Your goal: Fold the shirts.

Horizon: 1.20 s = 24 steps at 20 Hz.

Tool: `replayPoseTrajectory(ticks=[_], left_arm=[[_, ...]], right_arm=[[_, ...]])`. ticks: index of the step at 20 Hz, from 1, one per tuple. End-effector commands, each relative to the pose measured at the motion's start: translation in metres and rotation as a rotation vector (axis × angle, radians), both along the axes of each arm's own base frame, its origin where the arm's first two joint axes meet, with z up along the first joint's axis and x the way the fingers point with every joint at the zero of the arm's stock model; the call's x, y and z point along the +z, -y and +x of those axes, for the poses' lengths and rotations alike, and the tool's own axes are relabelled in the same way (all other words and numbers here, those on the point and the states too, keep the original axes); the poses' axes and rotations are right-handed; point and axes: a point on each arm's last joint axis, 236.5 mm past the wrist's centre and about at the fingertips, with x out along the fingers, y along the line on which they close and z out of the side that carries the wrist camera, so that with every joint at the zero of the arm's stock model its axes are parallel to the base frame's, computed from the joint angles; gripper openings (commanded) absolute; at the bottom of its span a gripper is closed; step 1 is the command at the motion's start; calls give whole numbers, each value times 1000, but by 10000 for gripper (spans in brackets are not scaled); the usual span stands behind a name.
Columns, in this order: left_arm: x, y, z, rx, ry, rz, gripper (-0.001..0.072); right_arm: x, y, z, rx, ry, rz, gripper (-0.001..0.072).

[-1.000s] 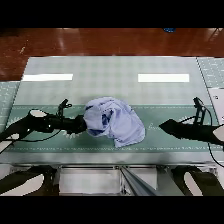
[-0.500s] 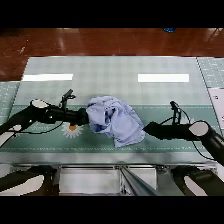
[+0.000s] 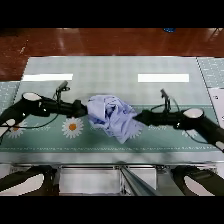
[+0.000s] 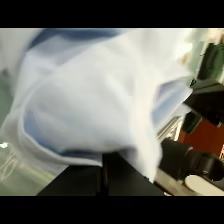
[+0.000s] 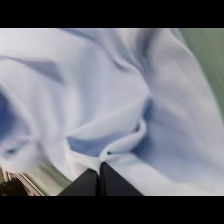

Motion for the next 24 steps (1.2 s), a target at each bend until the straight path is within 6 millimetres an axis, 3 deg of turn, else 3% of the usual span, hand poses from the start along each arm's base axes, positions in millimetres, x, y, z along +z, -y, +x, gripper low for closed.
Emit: replayPoseTrajectory(ticks=[1, 3, 5, 7, 9, 11, 12, 16, 18, 21, 24], left_arm=[[98, -25, 45, 23, 198, -59, 15], [201, -54, 77, 105, 449, -39, 15], [314, -81, 79, 167, 748, 18, 15], [400, -107, 62, 225, 1001, 146, 15], [461, -123, 34, 292, 1156, 255, 15], [509, -125, -7, 342, 1305, 351, 15], [523, -125, -26, 366, 1363, 417, 15], [547, -141, -105, 528, 1475, 703, 15], [553, -139, -145, 547, 1526, 725, 16], [545, -131, -180, 483, 1538, 658, 15], [520, -157, -169, 516, 1411, 730, 15]], right_arm=[[112, 23, 57, 43, 271, -116, 19], [226, 53, 87, 12, 521, -263, 19], [347, 89, 89, -95, 781, -417, 19], [447, 118, 62, -225, 993, -521, 19], [504, 129, 16, -270, 1122, -561, 19], [523, 138, -28, -299, 1178, -596, 19], [524, 149, -51, -320, 1175, -638, 19], [536, 187, -128, -464, 1216, -737, 19], [532, 205, -153, -525, 1193, -778, 19], [512, 220, -165, -544, 1099, -826, 20], [480, 216, -146, -479, 978, -838, 20]])
